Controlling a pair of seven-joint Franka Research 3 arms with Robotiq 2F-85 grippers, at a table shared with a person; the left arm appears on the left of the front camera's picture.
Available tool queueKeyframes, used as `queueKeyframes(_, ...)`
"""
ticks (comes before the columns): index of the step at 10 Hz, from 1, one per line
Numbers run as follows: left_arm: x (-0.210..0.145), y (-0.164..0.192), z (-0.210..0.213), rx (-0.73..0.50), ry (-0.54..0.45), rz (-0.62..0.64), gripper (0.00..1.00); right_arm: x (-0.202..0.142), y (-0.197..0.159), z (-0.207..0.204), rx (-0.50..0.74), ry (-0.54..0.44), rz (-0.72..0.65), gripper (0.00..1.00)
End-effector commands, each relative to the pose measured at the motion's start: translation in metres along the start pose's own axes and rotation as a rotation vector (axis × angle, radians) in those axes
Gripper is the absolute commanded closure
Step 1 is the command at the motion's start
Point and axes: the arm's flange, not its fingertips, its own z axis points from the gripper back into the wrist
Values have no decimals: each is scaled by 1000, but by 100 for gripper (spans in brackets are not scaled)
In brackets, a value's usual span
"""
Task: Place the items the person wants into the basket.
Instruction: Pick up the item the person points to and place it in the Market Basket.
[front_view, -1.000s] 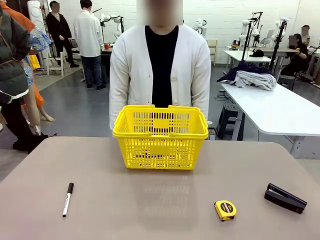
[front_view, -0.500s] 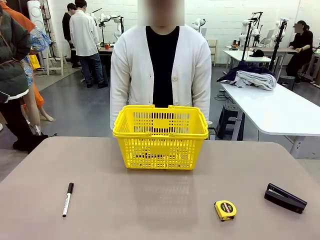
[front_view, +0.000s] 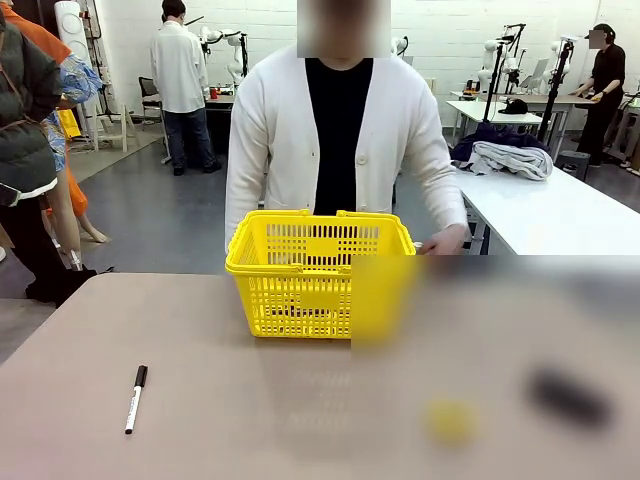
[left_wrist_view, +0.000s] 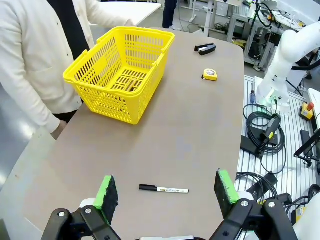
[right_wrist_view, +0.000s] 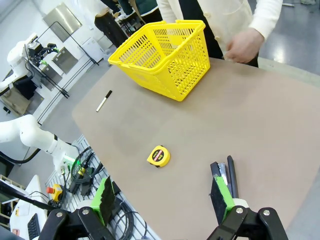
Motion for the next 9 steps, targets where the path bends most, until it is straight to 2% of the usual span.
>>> queueKeyframes(1, 0, 2, 1, -5, -23, -20, 0, 2, -1, -1, 14, -28, 13, 0)
queueKeyframes(9, 0, 2, 1, -5, -23, -20, 0, 2, -1, -1, 14, -28, 13, 0)
